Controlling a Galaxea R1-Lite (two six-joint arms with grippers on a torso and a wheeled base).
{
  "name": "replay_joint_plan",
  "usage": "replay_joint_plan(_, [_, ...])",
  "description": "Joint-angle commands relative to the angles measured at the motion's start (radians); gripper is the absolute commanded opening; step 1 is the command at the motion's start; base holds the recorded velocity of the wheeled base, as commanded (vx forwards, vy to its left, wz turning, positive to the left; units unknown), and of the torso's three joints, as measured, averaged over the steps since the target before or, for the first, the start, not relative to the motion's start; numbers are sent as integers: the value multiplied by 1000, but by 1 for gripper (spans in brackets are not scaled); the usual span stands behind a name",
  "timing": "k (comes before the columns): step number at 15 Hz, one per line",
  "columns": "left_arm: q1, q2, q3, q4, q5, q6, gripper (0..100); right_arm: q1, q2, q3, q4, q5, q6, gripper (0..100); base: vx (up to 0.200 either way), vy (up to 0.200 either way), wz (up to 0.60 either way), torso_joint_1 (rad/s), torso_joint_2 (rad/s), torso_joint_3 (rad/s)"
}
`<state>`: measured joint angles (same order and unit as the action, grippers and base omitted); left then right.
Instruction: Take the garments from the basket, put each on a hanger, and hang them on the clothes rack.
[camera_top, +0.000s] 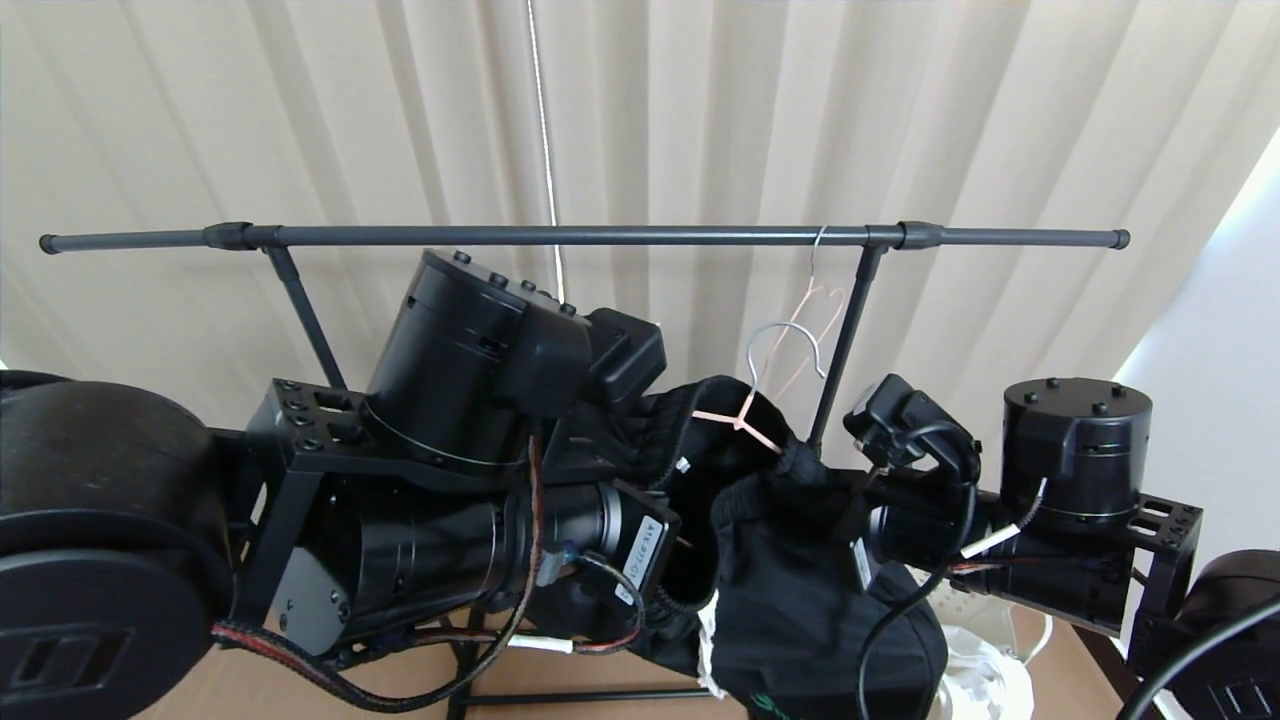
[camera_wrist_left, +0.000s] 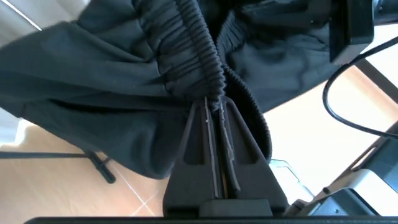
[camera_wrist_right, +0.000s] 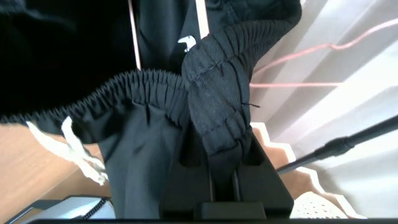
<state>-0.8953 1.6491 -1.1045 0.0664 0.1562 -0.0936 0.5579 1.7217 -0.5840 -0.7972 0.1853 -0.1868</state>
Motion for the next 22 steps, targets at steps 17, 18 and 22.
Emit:
replay_joint_plan(17, [21,156,26,-137,20,-170,0,-9,-19,109,-197,146,-5,0,0,0,0,0,0,0])
replay_joint_plan(18, [21,169,26,-146,28,-172,0,-9,-25,110,-197,148,-5,0,0,0,0,0,0,0])
replay_joint_plan(22, [18,195,26,-183,51,-172,100,-6,-47,115,-197,148,-5,0,0,0,0,0,0,0])
